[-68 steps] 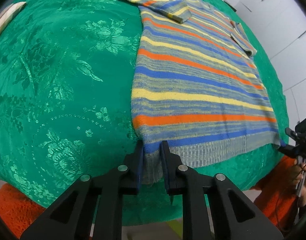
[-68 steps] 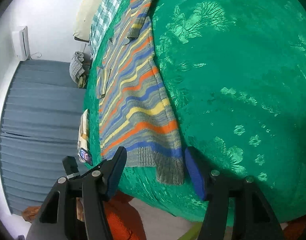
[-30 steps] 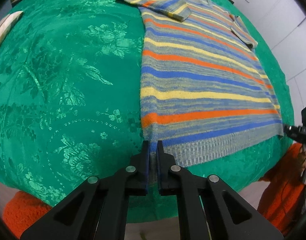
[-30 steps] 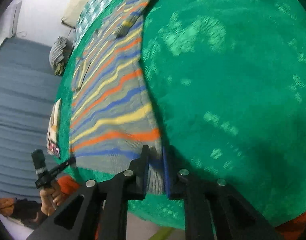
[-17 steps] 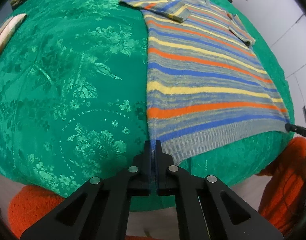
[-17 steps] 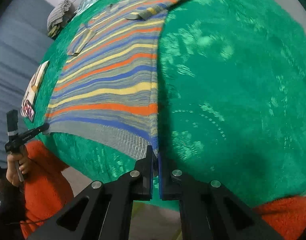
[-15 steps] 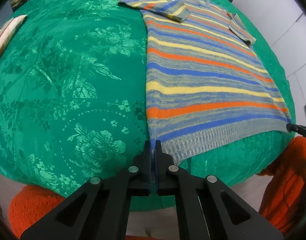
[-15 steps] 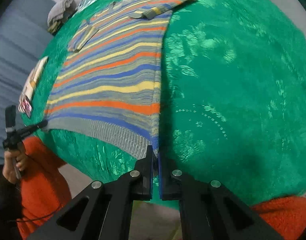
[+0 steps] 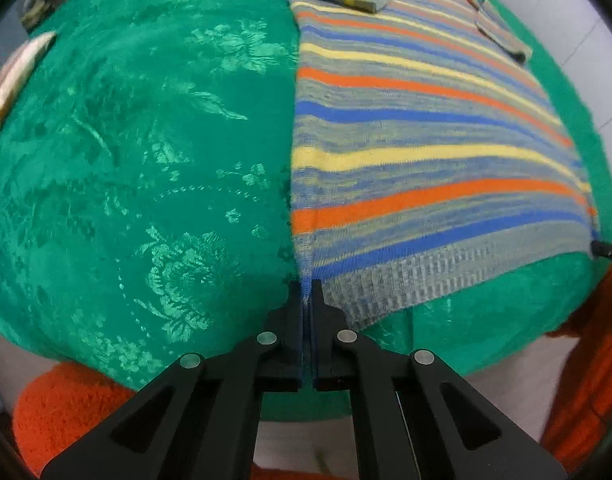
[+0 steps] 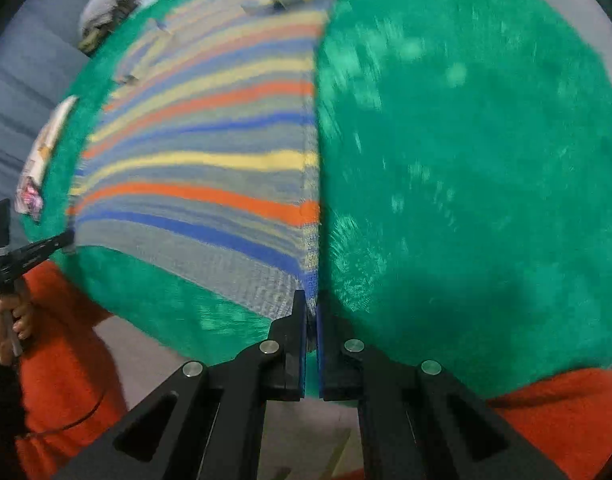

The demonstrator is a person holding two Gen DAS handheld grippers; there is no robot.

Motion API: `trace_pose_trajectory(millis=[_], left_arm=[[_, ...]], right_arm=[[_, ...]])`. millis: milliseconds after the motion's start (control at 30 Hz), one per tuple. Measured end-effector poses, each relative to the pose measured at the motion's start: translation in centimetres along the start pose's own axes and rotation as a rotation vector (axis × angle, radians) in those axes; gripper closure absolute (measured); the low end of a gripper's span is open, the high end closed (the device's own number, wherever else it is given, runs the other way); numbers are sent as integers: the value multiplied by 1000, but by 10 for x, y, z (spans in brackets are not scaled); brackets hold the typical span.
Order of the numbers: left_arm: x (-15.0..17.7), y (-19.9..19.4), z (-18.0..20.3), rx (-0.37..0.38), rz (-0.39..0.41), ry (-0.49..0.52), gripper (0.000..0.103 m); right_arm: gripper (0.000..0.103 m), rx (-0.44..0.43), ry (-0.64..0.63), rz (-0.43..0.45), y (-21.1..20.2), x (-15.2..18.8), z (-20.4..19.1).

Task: Fold small clothes

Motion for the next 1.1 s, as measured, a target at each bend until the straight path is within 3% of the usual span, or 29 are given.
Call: trace_pose_trajectory(millis=[100,133,167,200,233,267,300,400,433,500,600,700,767,833,867,900,967,1100], left_arm=[[0,-4,2,-41,1,11,96],[2,-5,-1,-54,-3,6,85],[3,-7,-3,-71,-6,-4,66],[4,-10,-5,-85,-9,-15,54],[6,-18,-11,-115,-4,-43,33],[7,-27,-17,-133,19,-70,28],[8,-38,-21,-145,46,-94,28],[2,-69,-36,-181,159,-179,23],[-6,-82,-43,-196,226,-223,16],[-18,-93,-56,-218,343,-298,11],[-33,-91,-71,-275,467,-369,11],[-36,-67,-75,-395,465,-345,11],[-36,-57,-72,-382,425,-333,11],[-33,-58,-67,-373,437,-314,11],[-32,-58,-64,-380,432,-300,11],[-33,-56,-60,-392,427,-279,11],[-30,-55,-52,-403,421,-248,11],[-32,-49,-39,-412,406,-199,11]], right_arm=[[99,-1,3,15,0,-2,2],[99,-6,0,16,-2,-3,2],[93,-20,-3,15,-6,-3,3],[81,-26,-5,1,-9,-2,4],[74,-18,-13,-25,-14,0,7],[62,-1,-31,-32,-23,0,10],[57,30,-58,-26,-35,-2,12],[53,156,-183,51,-77,-25,12],[49,203,-238,98,-95,-44,7],[31,245,-336,187,-114,-83,-10],[25,240,-484,291,-106,-144,-48],[25,221,-604,308,-59,-197,-81],[26,246,-656,287,-17,-226,-93],[26,274,-676,268,19,-246,-98],[33,285,-664,250,36,-255,-95],[59,273,-638,230,45,-259,-87],[95,170,-469,226,43,-278,-64],[95,46,-130,430,-33,-308,13]])
Point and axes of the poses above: each gripper's, at about its wrist camera, not at the fingertips, and y roughly the way its jaws point, z to its right, x to its underside, the point moved 6 cm from there along y, roughly the way its jaws point, and after that the axes turned 2 degrees about -x, right-handed, at the moved point
